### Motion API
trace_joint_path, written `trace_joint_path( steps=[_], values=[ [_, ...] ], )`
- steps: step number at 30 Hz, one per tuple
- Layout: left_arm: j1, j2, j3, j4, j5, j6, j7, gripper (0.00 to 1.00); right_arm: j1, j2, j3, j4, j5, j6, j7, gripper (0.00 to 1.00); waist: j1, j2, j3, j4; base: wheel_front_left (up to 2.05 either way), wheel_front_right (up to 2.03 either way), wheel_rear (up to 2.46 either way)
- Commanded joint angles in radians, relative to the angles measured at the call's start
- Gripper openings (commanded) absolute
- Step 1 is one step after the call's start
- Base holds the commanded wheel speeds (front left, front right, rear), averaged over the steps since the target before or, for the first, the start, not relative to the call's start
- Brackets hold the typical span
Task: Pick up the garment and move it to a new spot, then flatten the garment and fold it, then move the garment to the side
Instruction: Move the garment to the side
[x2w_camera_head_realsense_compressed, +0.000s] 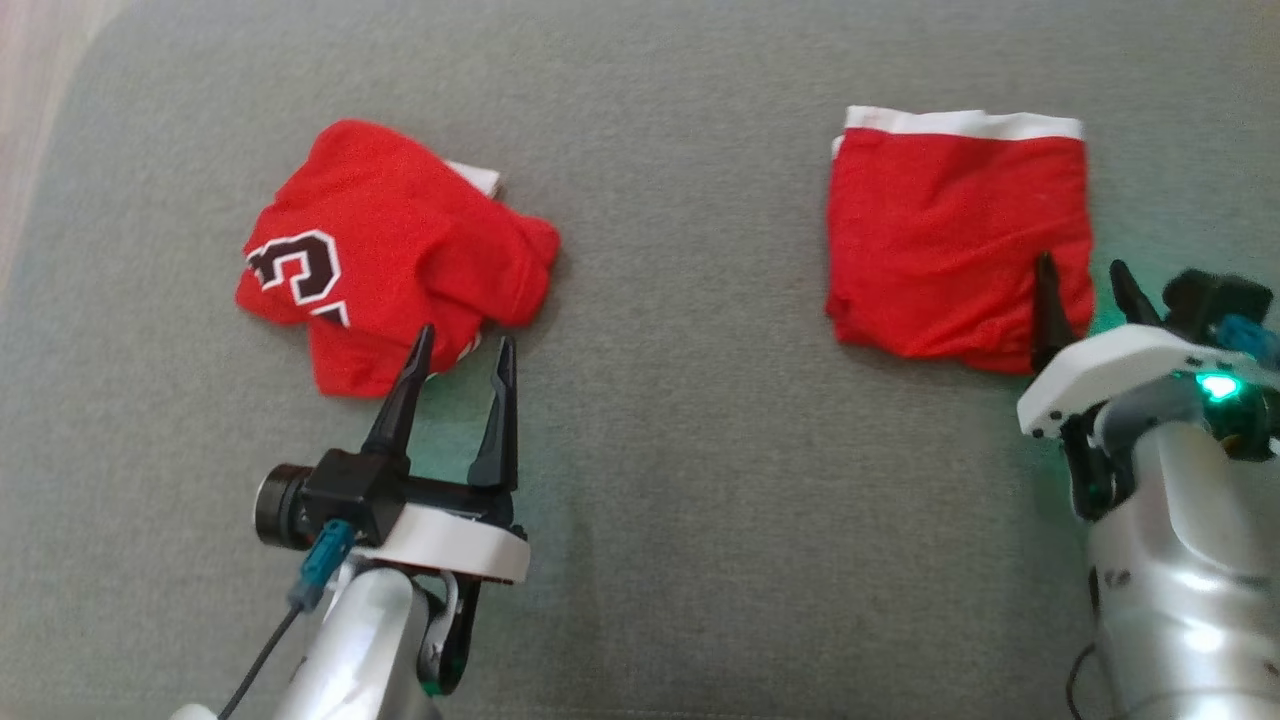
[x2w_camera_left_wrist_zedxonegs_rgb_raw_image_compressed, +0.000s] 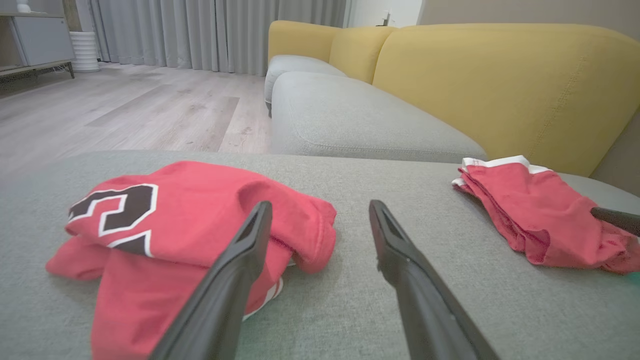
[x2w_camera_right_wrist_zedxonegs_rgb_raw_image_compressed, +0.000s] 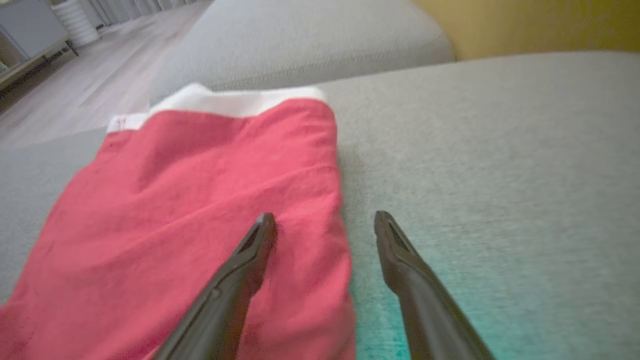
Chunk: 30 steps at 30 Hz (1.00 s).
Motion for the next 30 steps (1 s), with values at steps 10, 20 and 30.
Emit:
trace_joint_path(
  steps=[10,20,30],
  values=[
    [-0.046,0.007,0.016,-0.023,-0.009,0.009,-0.005,1.00,-0.162,-0.006,-0.052,0.222,-0.164,0.007,0.040,0.07,-0.0002,0.0000,0.028,0.040,0.00,0.00,0.00],
    [-0.033,0.007,0.028,-0.023,-0.012,0.014,-0.005,1.00,-0.207,-0.109,0.060,0.285,-0.289,0.007,-0.075,0.00,-0.0002,0.0000,-0.031,-0.009,0.00,0.00,0.00],
    [-0.021,0.007,0.040,-0.038,-0.012,0.012,-0.005,1.00,-0.209,-0.401,0.184,0.339,-0.330,0.007,-0.101,0.00,-0.0002,0.0000,-0.040,-0.023,0.00,0.00,0.00]
  ],
)
